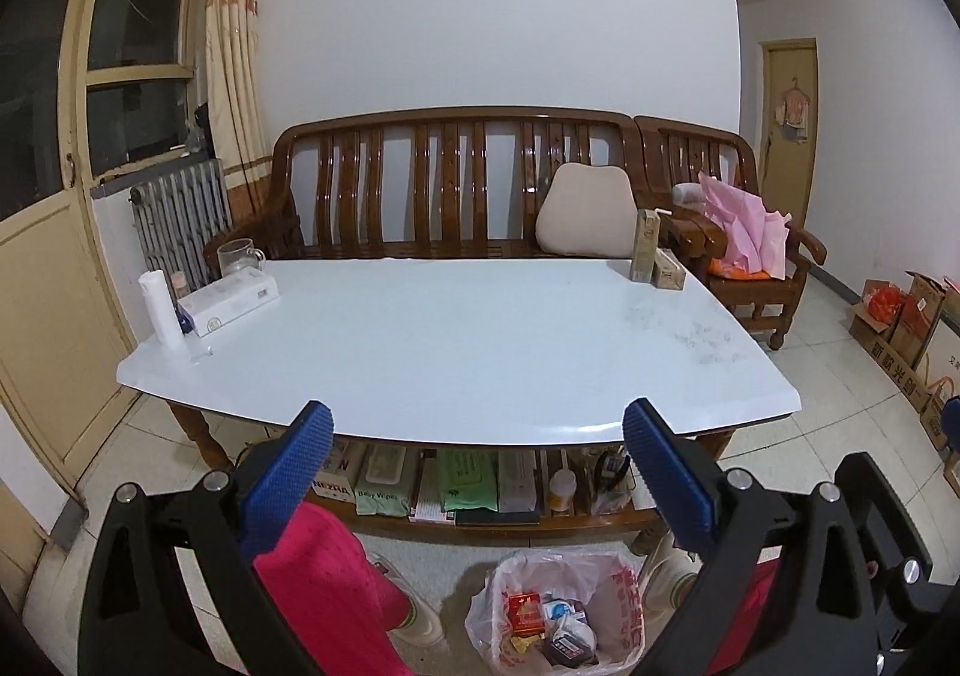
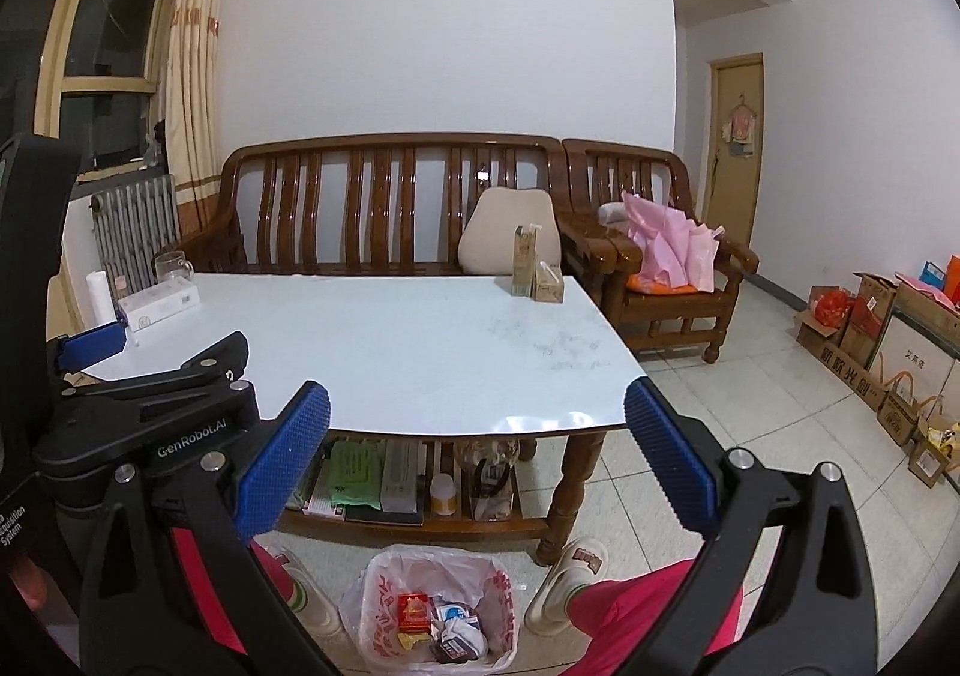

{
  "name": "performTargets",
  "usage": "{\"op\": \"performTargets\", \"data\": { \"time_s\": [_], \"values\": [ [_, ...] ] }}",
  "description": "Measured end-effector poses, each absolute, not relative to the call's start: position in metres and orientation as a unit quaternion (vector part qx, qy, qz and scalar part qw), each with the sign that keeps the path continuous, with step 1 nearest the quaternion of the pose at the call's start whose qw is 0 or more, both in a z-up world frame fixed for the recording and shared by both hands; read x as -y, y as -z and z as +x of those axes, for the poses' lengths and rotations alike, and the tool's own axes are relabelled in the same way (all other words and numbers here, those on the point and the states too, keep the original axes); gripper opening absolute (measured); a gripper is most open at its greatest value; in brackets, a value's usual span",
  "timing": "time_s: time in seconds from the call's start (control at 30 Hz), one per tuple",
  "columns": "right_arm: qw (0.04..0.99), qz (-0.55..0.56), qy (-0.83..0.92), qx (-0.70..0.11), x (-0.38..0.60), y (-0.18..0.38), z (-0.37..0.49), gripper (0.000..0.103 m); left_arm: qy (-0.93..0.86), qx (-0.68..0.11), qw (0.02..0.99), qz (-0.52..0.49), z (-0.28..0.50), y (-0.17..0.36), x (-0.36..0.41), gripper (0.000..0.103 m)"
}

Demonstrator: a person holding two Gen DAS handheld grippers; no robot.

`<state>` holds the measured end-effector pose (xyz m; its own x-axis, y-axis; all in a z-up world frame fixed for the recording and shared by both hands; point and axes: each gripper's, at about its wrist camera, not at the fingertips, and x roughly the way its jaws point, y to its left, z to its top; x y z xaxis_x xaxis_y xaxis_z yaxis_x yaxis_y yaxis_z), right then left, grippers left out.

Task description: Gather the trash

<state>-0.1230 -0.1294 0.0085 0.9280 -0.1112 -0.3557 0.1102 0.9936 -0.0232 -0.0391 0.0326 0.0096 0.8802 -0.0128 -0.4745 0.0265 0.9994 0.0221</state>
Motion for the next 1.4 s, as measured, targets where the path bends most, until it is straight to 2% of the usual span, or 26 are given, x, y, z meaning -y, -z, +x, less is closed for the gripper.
{"op": "performTargets", "data": {
  "time_s": [1.4],
  "values": [
    [0.981,0.001,0.059,-0.183,0.1257,-0.0079,-0.1289,0.096,0.006,-0.255,0.967,0.01,-0.0397,-0.0074,-0.0328,0.095]
  ]
}}
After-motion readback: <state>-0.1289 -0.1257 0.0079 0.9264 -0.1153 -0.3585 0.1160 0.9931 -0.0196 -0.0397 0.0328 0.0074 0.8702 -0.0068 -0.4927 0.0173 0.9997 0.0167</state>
